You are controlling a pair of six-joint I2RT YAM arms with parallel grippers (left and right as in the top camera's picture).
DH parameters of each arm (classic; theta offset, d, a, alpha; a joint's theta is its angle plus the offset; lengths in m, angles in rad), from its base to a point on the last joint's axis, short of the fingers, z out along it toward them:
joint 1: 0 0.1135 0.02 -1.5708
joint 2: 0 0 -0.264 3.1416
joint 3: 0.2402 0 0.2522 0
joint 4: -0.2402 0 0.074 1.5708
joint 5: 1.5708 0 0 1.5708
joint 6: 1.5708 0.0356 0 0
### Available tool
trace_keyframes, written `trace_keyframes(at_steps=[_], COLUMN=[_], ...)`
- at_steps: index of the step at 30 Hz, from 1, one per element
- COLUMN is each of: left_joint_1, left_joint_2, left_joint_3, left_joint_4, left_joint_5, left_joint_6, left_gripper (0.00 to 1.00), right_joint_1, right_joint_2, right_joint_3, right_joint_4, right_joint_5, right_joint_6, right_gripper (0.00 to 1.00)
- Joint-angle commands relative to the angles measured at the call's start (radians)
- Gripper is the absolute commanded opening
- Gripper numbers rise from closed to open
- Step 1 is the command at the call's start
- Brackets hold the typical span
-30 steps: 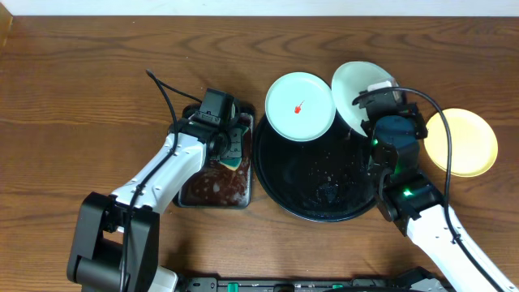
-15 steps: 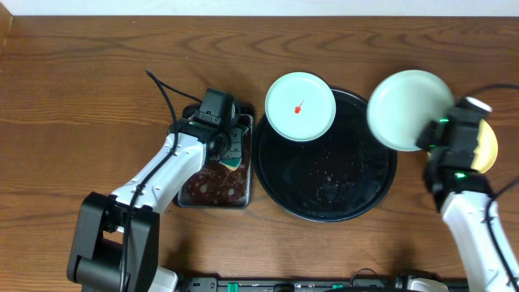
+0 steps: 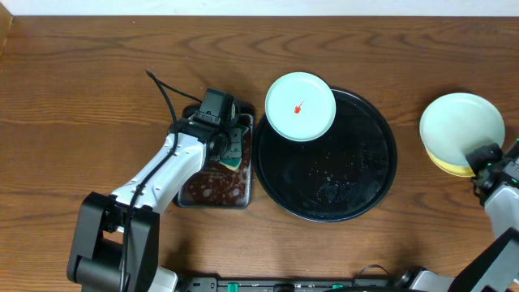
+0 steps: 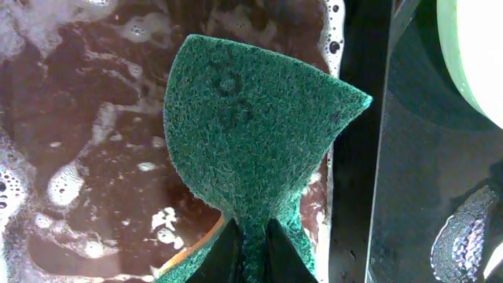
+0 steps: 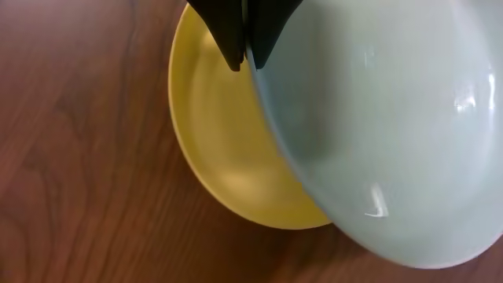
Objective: Clean dirty plates on tray and stack at the side
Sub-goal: 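Carry the plate right and stack it on the yellow plate, then move the right gripper to the red-marked plate rim and grip it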
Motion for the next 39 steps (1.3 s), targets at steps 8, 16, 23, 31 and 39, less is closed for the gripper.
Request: trace_keyframes(at_steps=[8, 16, 23, 31, 39], left_joint_1=[-0.001, -0.001, -0.001, -0.001, -0.001], left_joint_2=[-0.005, -0.005, -0.005, -0.005, -0.005], left_joint_3=[-0.014, -0.014, -0.014, -0.014, -0.014], left_joint_4=[0.003, 0.014, 0.014, 0.015, 0.015], left_joint_5=[0.006, 0.006, 0.006, 0.006, 0.006], left_joint_6=[0.007, 0.007, 0.007, 0.007, 0.007], left_gripper=[0.07, 0.07, 0.08, 0.08, 0.08], right_joint_1=[-0.033, 0.047, 0.253, 0.435, 0.608], right_joint_2=[0.016, 0.016, 0.017, 0.102, 0.234], right_joint_3=[0.014, 0.015, 0.132, 0.398, 0.425], right_joint_4=[0.031, 0.11, -0.055, -0.344, -0.307], right_joint_5=[-0.071, -0.363, -0.42, -0.42, -0.422], right_joint_6=[0.038, -0.065, -0.312, -0.471, -0.509], right_gripper=[0.32, 0.29, 0.26, 0.3, 0.36])
